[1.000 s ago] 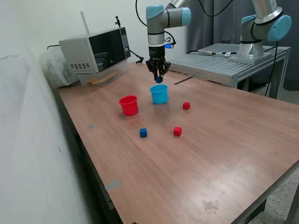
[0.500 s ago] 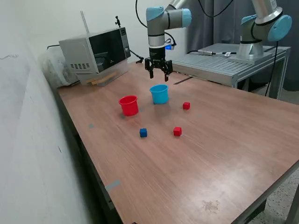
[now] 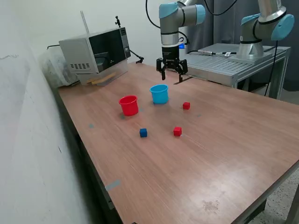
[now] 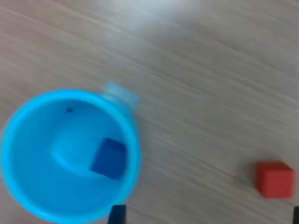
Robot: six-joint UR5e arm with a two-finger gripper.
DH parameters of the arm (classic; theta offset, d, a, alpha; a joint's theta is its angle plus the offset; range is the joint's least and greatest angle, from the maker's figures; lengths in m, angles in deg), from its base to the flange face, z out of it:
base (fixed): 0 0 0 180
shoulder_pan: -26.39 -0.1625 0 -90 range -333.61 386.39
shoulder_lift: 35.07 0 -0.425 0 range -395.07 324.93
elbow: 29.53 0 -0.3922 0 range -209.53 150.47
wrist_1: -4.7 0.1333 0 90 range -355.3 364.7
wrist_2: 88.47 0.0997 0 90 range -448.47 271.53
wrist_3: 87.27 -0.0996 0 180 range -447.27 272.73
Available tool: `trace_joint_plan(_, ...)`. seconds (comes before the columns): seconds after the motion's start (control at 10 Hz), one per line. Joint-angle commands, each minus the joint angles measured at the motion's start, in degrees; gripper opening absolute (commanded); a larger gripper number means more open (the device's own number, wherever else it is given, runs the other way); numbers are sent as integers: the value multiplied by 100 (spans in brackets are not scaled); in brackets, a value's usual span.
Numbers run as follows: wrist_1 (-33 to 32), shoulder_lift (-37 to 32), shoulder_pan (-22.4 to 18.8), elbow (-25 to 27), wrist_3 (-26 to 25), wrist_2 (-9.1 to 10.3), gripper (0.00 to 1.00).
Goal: Place red objects in the red bin, and blue objects in the blue bin.
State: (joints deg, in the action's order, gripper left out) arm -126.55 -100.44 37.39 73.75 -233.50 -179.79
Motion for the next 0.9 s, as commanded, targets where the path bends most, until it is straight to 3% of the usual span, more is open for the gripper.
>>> trace_joint_plan(0.0, 12, -90, -300, 218, -773, 501, 100)
trace_joint_plan(0.3, -49, 120, -502, 447, -933, 756, 100)
trace_joint_plan(0.8, -277, 692, -660, 413, -898, 730, 100)
